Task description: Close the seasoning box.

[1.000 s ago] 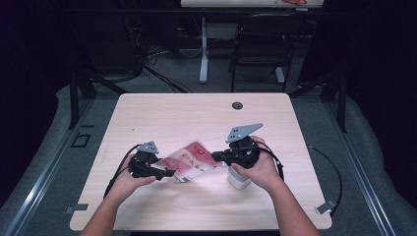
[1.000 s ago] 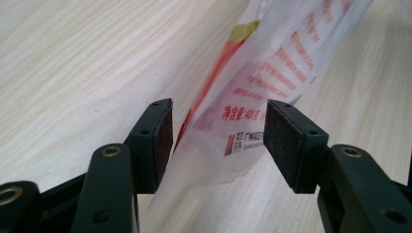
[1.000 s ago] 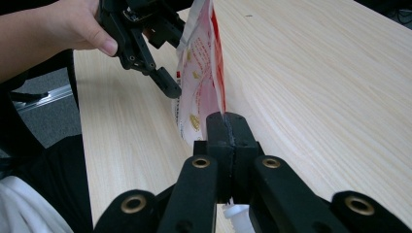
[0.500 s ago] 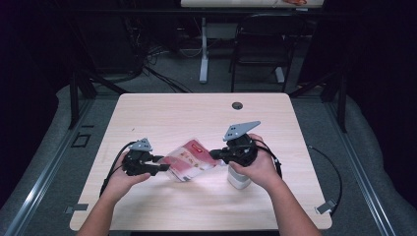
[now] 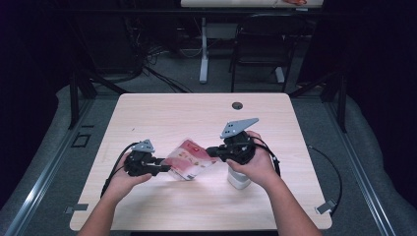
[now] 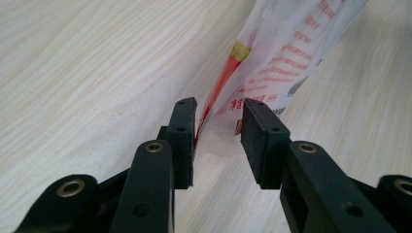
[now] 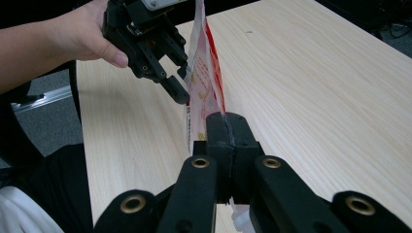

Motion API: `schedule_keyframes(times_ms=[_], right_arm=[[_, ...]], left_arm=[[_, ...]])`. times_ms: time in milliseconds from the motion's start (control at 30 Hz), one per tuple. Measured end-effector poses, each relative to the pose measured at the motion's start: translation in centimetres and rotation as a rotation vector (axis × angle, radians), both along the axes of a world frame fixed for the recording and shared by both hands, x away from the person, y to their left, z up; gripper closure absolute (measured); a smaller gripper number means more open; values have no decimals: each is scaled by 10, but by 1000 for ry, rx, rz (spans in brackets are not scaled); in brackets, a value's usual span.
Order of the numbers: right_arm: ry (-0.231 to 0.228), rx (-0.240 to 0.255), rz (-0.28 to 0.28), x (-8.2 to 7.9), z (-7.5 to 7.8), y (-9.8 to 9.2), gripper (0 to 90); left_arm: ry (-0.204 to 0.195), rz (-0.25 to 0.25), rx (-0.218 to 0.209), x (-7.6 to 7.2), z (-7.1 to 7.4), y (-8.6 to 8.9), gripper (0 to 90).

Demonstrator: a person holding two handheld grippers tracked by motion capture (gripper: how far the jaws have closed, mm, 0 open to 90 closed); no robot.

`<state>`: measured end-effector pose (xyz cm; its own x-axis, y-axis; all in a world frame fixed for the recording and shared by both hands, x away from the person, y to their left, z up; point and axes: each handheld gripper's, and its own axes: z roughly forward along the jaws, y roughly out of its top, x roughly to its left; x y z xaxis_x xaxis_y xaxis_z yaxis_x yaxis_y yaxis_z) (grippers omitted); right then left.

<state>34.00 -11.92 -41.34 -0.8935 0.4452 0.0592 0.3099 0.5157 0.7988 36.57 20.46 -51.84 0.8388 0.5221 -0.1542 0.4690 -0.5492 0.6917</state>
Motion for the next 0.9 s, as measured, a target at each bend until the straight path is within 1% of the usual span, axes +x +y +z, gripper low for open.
schedule_keyframes(times_ms=[200,333,367,400,433,467,533,633,700,733,767,800,833,900], right_arm=[[-14,-5,8,0,6,7,899],[-20,-15,16,0,9,11,895],[-22,-21,14,1,10,12,895],[-26,-36,11,0,10,14,894],[-31,-60,16,0,10,16,894],[-31,-70,21,0,10,17,894],[-33,-73,25,0,11,18,894],[-33,-79,34,1,12,20,891],[-30,-83,42,2,12,21,890],[-32,-84,44,3,12,22,890],[-30,-85,42,3,12,23,890],[-28,-84,46,3,12,23,889],[-29,-84,47,3,12,24,889],[-27,-80,55,3,12,26,887]], left_arm=[[18,-9,6,1,-5,-4,668],[21,-1,24,1,-8,-9,659],[24,3,31,1,-10,-11,658],[23,2,47,1,-11,-13,655],[26,-2,53,2,-13,-14,650],[27,-2,55,2,-13,-15,645],[34,2,49,2,-14,-15,636],[46,1,40,3,-14,-14,592],[42,3,39,2,-13,-14,561],[46,-1,25,2,-13,-13,550],[44,-2,20,2,-12,-13,534],[36,10,20,2,-11,-12,521],[38,-1,1,2,-10,-10,517],[26,1,-22,2,-7,-7,504]])
